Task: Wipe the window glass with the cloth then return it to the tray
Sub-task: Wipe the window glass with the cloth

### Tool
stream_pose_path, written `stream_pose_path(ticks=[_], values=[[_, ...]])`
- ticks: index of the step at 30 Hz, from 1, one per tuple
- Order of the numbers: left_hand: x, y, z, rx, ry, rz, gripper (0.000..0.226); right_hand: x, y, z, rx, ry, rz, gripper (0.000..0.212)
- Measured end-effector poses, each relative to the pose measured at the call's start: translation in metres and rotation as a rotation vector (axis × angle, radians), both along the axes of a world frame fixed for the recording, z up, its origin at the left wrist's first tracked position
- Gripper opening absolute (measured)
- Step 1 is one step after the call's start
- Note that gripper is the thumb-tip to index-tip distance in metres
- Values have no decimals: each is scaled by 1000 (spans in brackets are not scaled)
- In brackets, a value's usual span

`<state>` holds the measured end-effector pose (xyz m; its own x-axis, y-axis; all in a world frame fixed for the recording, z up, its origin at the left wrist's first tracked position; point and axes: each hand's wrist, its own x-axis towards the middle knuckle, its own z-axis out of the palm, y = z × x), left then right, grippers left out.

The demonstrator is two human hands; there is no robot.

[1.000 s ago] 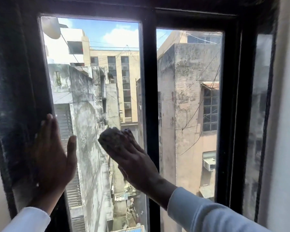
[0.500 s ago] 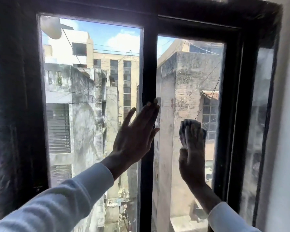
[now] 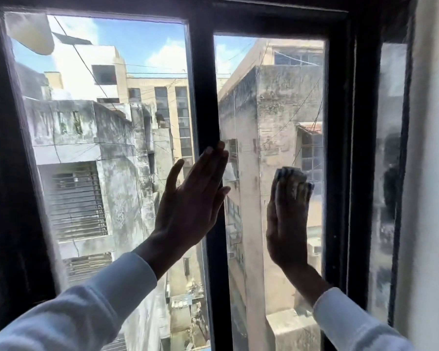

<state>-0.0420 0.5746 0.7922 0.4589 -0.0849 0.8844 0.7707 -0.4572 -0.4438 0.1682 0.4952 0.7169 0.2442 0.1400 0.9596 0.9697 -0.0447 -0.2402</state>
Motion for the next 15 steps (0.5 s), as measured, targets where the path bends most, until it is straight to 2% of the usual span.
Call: stream_pose_path(ticks=[2,6,8,10,11,13,15], values=[[0,-1,1,5,-9,12,65,-18,0,-39,-128,-159,44,68],[5,-9,-2,-30,-33,14,64,4,-6,13,-136,-356,59,67],[4,-10,-2,-52,-30,11,64,19,-7,33,-58,-193,45,68],[2,-10,-1,-67,-30,-6,65,11,-13,12,-29,22,20,69],[2,-10,-1,-67,-34,-7,65,0,-15,-10,-65,24,18,69],[3,-9,-3,-58,-40,8,67,-24,-18,-49,-214,-160,61,71],[5,-10,-4,-54,-46,22,68,-21,-17,-30,-262,-368,106,69]])
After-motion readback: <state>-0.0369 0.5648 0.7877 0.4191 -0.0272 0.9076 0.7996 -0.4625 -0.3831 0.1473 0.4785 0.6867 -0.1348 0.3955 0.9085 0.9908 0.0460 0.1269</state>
